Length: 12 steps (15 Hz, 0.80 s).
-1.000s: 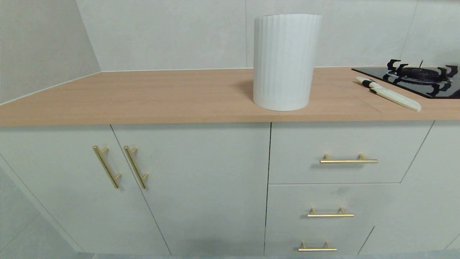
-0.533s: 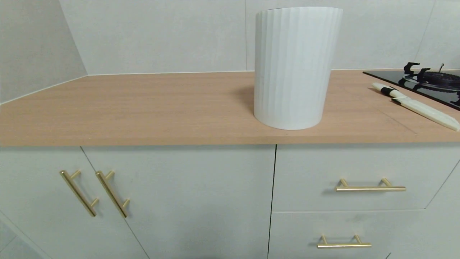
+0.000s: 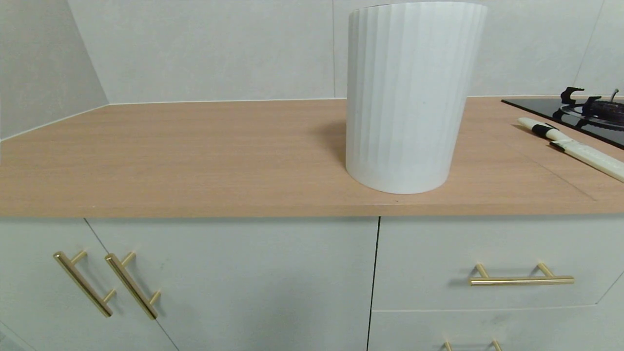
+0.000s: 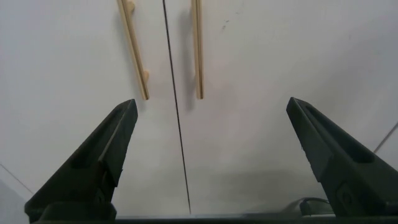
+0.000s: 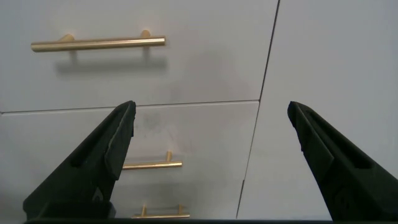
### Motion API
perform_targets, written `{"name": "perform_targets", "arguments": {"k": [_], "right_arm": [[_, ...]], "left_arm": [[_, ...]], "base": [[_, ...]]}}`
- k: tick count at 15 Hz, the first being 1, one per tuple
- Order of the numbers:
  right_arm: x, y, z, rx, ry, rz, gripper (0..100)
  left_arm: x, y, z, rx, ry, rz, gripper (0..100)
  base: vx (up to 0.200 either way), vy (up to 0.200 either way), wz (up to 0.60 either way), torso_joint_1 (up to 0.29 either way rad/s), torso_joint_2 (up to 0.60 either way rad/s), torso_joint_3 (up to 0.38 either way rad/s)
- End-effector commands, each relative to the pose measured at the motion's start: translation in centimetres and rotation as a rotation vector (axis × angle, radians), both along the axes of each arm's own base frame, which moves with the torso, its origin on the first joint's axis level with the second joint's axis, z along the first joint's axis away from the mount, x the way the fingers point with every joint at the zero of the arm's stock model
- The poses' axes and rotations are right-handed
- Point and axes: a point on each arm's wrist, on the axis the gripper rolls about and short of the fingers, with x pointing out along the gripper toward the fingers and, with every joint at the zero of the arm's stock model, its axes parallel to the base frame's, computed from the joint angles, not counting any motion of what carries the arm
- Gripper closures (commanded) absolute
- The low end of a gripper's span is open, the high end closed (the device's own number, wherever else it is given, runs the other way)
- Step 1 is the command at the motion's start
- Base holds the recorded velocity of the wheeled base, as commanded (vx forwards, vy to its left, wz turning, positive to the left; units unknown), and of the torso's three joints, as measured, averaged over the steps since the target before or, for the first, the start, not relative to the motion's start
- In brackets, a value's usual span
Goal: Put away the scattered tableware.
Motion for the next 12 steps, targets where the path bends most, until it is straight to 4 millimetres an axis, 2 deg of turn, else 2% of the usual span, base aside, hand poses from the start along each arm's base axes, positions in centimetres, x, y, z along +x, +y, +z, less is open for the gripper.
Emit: {"name": "perform_targets", "arguments": {"k": [1, 4, 10, 12], "right_arm": [[0.01, 0.0, 0.0, 0.0, 0.001, -0.001, 0], [0.01, 0.0, 0.0, 0.0, 0.001, -0.001, 0], [0.01, 0.0, 0.0, 0.0, 0.001, -0.001, 0], [0.01, 0.0, 0.0, 0.0, 0.001, -0.001, 0]], "left_arm": [[0.0, 0.0, 0.0, 0.0, 0.0, 0.0, 0], [0.0, 0.0, 0.0, 0.0, 0.0, 0.0, 0], [0.0, 0.0, 0.0, 0.0, 0.0, 0.0, 0], [0.0, 0.0, 0.0, 0.0, 0.0, 0.0, 0]], "base": [[0.0, 0.0, 0.0, 0.0, 0.0, 0.0], [0.0, 0.0, 0.0, 0.0, 0.0, 0.0], [0.0, -0.2, 0.0, 0.002, 0.0, 0.005], [0.0, 0.0, 0.0, 0.0, 0.0, 0.0]]}}
